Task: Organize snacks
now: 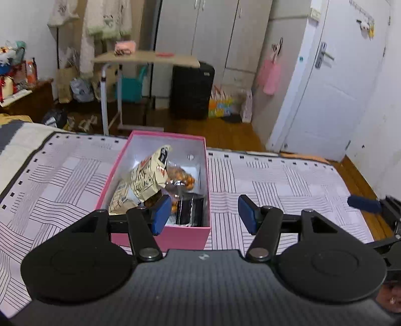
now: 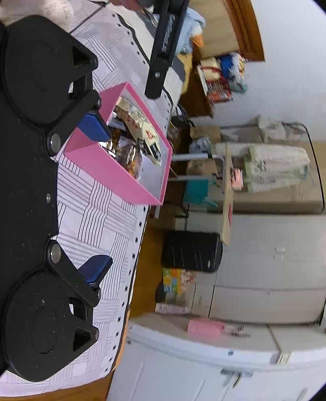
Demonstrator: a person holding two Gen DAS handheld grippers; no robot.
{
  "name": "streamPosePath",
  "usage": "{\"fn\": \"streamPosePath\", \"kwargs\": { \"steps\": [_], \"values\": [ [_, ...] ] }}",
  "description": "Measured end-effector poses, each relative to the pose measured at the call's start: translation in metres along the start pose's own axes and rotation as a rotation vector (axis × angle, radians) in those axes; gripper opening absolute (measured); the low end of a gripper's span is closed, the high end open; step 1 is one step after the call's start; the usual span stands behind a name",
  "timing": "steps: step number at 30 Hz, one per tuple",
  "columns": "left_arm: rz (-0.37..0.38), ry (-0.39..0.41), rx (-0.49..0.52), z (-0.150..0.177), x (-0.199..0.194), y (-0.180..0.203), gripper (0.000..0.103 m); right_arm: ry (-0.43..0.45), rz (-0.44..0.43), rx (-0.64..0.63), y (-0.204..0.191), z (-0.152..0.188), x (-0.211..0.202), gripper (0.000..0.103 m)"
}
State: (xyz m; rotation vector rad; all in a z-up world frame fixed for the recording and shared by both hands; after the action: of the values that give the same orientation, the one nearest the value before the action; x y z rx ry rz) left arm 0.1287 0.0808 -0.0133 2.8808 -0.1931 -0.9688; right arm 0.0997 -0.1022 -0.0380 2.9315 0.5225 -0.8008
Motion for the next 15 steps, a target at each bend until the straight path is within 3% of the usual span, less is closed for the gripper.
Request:
{"fn": "streamPosePath", "kwargs": {
  "steps": [10, 15],
  "values": [
    [0.012, 0.03, 0.037, 0.021, -0.027, 0.019, 0.062, 0.05, 0.085, 0.059, 0.006, 0.008, -0.025, 0.101],
    [-0.021, 0.029, 0.066, 0.038, -0.026, 0.024, 0.077, 0.066, 0.174, 0.11, 0.013, 0.019, -0.034, 0.103]
  ]
}}
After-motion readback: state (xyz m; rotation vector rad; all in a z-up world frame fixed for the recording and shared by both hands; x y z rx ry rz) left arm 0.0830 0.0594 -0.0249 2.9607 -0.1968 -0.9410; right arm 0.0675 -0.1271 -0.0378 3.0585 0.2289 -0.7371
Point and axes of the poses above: each gripper's, at about its wrist camera, not at the fingertips, and x roughly the way its jaws point, y to its right, z to its underside, the point moved 9 cm from there along x, roughly the way its jaws point, and after that the axes turned 4 degrees about -z, right-handed, at the moved point
